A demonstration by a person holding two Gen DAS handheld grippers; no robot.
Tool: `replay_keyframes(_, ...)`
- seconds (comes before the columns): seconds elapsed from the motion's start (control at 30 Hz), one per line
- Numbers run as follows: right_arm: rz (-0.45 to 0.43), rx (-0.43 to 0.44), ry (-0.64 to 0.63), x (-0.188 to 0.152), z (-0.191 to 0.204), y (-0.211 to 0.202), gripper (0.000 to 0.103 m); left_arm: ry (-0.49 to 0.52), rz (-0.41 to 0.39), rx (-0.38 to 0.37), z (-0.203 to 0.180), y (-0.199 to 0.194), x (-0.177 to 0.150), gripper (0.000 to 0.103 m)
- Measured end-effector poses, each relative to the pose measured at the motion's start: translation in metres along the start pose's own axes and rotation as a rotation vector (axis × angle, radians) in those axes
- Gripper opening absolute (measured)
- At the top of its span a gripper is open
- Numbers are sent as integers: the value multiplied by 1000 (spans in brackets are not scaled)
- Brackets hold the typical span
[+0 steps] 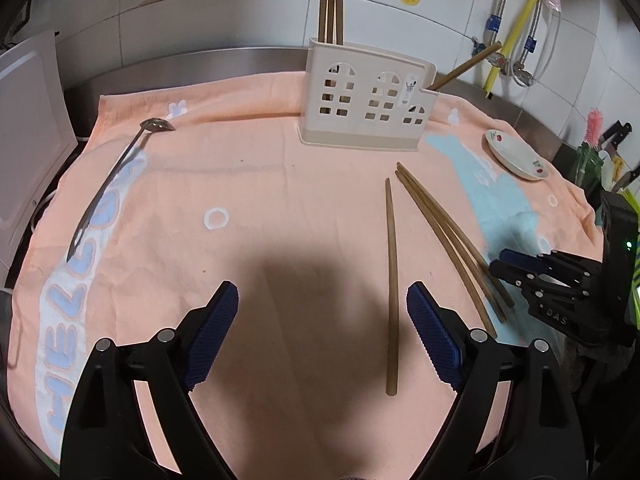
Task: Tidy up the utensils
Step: 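Move both open tools back toward the remaining chopsticks, then close the left tool on a chopstick while the right tool grasps another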
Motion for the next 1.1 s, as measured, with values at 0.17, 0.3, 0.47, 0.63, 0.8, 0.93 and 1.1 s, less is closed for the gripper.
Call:
replay_keyframes(0.17,20,2,0,0,-1,10,16,5,12,-3,-2,3,-6,85)
replay_keyframes(0.3,34,0,0,0,-2,16,13,15,20,-4,-5,4,-11,85)
replay_keyframes(0.47,46,-3,-5,1,-2,22,13,37,35,-10,-12,9,-18,84)
replay_keyframes(0.63,47,-17,-9,0,-3,23,8,46,48,-15,-16,13,-23,84)
replay_keyframes(0.8,43,-16,0,0,-4,22,7,65,58,-26,-26,18,-26,77)
replay_keyframes(0.93,34,-20,10,0,-7,18,7,80,79,-41,-35,26,-32,70)
replay_keyframes(1.1,6,-28,16,3,-13,5,7,78,105,-59,-43,38,-37,49)
Point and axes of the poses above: each gripper's, at about its wrist camera, not at the fingertips, and y roughly the way its jaws point, z to its left, x to its top, the point moved 7 cm from there along y, roughly the way its jaws point, and after that the axes turned 9 degrees about -y, right-handed, at the moved point
